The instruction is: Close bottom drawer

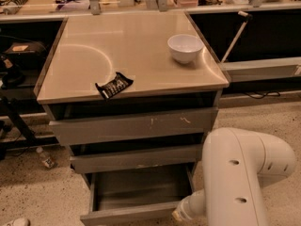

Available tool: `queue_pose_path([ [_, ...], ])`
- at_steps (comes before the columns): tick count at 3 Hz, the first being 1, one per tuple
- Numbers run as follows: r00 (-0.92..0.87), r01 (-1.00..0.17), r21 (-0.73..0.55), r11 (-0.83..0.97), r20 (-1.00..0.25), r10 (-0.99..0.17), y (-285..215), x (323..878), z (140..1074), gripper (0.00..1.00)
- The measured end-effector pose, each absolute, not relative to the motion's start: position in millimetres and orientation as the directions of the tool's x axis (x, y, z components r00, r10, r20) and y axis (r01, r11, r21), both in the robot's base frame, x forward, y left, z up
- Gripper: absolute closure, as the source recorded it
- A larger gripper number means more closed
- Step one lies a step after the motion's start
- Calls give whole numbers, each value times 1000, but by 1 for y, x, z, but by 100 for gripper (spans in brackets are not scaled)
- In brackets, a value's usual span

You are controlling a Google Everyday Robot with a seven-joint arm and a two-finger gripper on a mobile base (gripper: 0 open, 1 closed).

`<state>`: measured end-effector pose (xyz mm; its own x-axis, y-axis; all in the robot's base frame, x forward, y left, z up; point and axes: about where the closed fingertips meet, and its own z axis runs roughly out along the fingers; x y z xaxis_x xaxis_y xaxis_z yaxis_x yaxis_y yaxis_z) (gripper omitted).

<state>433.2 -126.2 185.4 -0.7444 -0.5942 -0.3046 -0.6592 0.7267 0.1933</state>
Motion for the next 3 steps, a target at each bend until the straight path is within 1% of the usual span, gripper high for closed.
queue_pose_path([
  [1, -732, -673, 190, 715, -313, -605, -119, 443, 186, 100],
  [2, -732, -673, 190, 715, -313, -605, -119, 443, 186, 81],
  [3, -732, -673, 190, 715, -313, -605, -119, 443, 186, 58],
])
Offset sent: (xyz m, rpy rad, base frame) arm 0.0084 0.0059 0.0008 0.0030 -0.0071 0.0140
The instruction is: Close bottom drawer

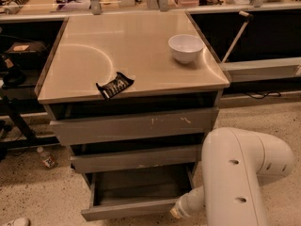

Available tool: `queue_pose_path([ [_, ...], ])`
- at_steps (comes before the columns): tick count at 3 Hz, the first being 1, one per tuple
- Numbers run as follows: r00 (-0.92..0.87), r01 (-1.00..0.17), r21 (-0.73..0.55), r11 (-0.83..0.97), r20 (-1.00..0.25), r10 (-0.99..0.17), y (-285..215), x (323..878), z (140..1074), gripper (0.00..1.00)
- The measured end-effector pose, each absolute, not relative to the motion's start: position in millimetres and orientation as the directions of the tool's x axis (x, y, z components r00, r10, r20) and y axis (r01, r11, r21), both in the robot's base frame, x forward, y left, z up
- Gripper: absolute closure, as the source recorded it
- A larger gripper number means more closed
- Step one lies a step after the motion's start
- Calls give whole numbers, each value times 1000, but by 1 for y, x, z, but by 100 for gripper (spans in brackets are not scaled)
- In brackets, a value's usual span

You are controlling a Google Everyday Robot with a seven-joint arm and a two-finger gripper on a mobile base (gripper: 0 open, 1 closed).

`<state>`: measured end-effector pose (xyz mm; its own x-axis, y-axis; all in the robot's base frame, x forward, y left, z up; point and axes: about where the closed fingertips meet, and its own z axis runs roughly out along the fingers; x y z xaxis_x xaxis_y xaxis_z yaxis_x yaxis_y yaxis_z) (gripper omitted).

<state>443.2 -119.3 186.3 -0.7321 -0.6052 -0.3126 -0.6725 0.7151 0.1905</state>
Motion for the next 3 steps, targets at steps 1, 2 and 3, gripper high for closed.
queue_pose_path([
  [1, -732, -673, 191, 715, -313, -605, -119, 443, 186, 35],
  [2, -732, -673, 191, 715, -313, -605, -119, 443, 186, 11],
  [3, -732, -673, 191, 715, -313, -605, -119, 443, 186, 0],
])
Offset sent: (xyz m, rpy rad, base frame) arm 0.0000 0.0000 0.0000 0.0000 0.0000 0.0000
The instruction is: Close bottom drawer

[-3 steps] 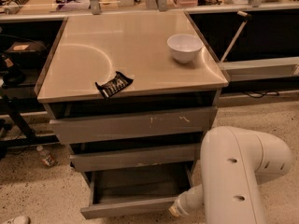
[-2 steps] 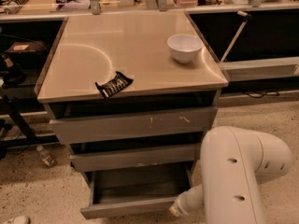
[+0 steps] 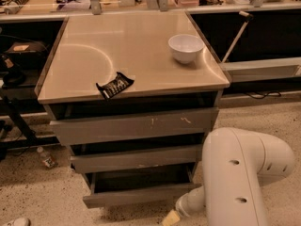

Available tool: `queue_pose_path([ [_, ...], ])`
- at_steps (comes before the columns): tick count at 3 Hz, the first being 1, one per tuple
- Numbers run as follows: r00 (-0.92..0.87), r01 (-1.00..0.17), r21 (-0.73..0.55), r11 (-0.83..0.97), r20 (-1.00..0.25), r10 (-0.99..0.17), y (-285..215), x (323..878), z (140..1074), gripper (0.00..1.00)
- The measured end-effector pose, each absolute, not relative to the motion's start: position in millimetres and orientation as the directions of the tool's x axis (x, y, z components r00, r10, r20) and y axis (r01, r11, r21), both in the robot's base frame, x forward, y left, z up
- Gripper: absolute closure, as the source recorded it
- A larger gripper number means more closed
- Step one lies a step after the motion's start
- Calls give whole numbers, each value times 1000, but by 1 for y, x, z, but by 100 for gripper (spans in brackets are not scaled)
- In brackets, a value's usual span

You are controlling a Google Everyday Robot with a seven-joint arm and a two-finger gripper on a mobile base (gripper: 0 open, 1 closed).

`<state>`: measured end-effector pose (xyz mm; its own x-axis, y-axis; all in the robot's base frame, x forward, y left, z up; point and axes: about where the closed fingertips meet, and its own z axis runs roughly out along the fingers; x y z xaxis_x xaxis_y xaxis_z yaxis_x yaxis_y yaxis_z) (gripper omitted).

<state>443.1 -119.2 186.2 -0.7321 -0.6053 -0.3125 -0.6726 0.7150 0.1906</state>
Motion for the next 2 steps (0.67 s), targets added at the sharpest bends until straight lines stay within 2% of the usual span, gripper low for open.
queue_pose_path([
  [1, -732, -673, 191, 715, -313, -605, -119, 443, 186, 0],
  [2, -732, -673, 191, 715, -312, -605, -119, 443, 186, 19],
])
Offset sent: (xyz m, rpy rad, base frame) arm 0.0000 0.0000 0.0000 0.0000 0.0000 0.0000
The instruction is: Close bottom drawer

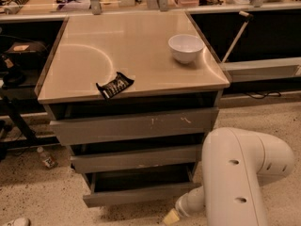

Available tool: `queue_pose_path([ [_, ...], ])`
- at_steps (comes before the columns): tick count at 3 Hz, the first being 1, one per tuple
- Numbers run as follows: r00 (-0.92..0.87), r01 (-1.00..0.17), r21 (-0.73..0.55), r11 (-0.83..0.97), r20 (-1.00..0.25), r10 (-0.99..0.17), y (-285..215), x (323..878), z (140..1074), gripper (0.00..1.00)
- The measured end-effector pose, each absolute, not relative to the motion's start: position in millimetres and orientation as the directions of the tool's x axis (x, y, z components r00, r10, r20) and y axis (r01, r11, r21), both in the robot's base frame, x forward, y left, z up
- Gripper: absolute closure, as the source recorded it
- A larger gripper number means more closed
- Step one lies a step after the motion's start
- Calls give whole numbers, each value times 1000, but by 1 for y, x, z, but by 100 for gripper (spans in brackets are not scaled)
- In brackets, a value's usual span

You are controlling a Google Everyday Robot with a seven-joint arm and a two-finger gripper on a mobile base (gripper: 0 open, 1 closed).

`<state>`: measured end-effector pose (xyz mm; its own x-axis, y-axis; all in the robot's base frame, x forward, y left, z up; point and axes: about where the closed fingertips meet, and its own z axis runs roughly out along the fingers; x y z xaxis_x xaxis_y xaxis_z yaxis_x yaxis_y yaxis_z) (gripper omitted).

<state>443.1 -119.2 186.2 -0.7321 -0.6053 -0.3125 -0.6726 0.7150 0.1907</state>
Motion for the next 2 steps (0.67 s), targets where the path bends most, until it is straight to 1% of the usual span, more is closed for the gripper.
queue_pose_path([
  [2, -732, -673, 191, 715, -312, -605, -119, 443, 186, 65],
])
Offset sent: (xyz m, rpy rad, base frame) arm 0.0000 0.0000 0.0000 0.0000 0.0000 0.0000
